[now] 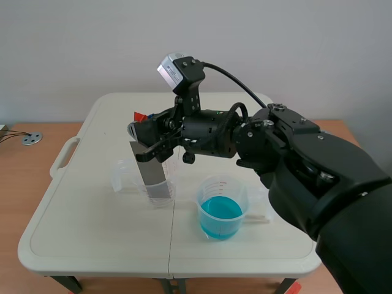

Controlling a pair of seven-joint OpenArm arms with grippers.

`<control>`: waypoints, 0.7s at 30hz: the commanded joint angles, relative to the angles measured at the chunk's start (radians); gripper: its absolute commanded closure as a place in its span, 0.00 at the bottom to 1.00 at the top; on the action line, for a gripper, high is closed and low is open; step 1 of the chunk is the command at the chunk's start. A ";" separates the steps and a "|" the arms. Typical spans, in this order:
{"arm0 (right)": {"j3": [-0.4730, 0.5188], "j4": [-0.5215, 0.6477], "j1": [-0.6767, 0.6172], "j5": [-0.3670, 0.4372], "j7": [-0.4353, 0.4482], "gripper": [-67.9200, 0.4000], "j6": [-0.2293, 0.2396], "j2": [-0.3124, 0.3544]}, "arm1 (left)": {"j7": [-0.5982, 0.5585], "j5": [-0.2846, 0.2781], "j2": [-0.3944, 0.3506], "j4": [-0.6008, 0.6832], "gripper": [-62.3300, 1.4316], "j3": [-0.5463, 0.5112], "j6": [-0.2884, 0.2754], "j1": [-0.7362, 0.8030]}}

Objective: Hold the metal plate by the orange handle, dip it into the blue solution, take it out and point at it, then put the plate back in the beaker on the left.
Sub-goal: 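Put the plate into the left beaker, then return to the home posture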

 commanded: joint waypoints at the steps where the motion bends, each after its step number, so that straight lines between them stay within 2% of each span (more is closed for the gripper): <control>1: 0.004 0.008 0.028 0.011 0.012 0.67 0.000 -0.001 | -0.006 -0.006 0.000 0.013 0.95 -0.003 0.000 -0.001; 4: 0.004 0.008 0.028 0.013 0.017 0.48 -0.010 0.001 | -0.006 -0.006 0.000 0.013 0.95 -0.003 0.000 -0.001; 5: 0.004 0.008 0.028 0.013 0.019 0.42 -0.023 0.001 | -0.006 -0.006 0.000 0.013 0.93 -0.003 0.000 -0.001; 6: 0.004 0.008 0.028 0.013 0.021 0.37 -0.039 0.001 | -0.006 -0.005 0.000 0.013 0.87 -0.003 -0.007 -0.001; 7: 0.004 0.008 0.028 0.012 0.021 0.33 -0.052 0.001 | -0.006 -0.002 0.000 0.013 0.76 -0.003 -0.019 -0.001; 8: 0.004 0.008 0.028 0.012 0.021 0.29 -0.065 0.001 | -0.006 0.004 0.000 0.013 0.60 -0.003 -0.023 -0.001; 10: 0.004 0.008 0.028 0.012 0.021 0.18 -0.081 0.001 | -0.007 0.013 0.000 0.013 0.18 -0.003 -0.021 -0.001; 11: 0.008 0.008 0.028 0.012 0.020 0.12 -0.092 0.003 | -0.007 0.008 0.000 0.013 0.00 -0.003 -0.021 -0.001; 13: 0.017 0.008 0.028 0.011 0.011 0.02 -0.103 0.003 | -0.006 0.005 0.000 0.013 0.00 -0.003 -0.021 -0.001; 16: 0.034 0.008 0.028 0.011 -0.011 0.02 -0.127 0.003 | -0.006 0.005 0.000 0.013 0.00 -0.003 -0.021 -0.001; 21: 0.055 0.008 0.028 0.011 -0.026 0.02 -0.129 0.011 | -0.007 0.005 0.000 0.013 0.00 -0.003 -0.021 -0.003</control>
